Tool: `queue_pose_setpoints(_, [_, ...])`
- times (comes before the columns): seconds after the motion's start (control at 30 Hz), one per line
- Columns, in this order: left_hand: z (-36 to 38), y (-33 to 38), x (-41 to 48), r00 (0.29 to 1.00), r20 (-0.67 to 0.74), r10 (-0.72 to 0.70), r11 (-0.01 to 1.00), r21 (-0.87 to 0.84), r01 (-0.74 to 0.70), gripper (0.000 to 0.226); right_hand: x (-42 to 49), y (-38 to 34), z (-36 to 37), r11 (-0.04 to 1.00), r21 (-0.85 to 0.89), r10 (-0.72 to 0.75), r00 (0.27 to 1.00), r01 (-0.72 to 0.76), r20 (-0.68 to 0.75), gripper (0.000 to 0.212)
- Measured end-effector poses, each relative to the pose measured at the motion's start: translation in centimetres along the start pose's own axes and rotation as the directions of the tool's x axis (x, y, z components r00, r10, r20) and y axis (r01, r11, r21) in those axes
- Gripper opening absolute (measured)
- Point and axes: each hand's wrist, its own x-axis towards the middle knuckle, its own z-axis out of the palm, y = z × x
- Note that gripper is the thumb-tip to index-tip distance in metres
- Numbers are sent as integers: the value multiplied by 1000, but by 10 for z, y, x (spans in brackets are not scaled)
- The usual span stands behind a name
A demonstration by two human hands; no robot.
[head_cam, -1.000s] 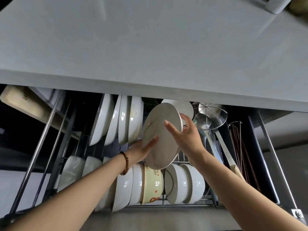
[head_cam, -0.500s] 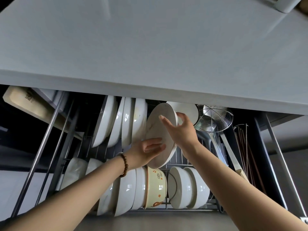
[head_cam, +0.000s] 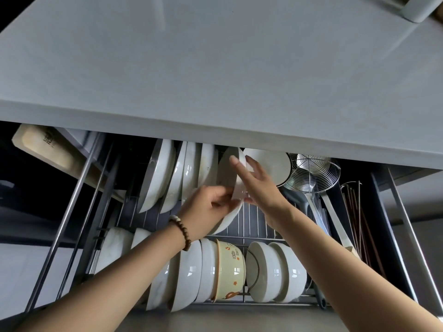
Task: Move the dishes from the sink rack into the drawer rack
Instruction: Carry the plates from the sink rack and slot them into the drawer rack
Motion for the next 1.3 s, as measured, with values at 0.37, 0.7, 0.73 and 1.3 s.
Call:
queue_pose_setpoints(0.37, [-14,-5,10,980,-200,8,997,-73,-23,17,2,33,21,951,299,1,966,-81,257,61])
queue_pose_setpoints(0.7, [-16,0,22,975,-192,-113,980,-182,77,49,22,32,32,942,325,-2,972,-77,235,73])
queue_pose_setpoints(0.73, [-15,0,22,973,-196,-122,975,-205,81,48,22,31,32,945,320,-4,971,-75,239,68])
queue_pose_setpoints(1.3, [-36,3,-3,967,-18,-255,931,-274,240,45,24,30,29,963,268,-50,975,-10,216,50])
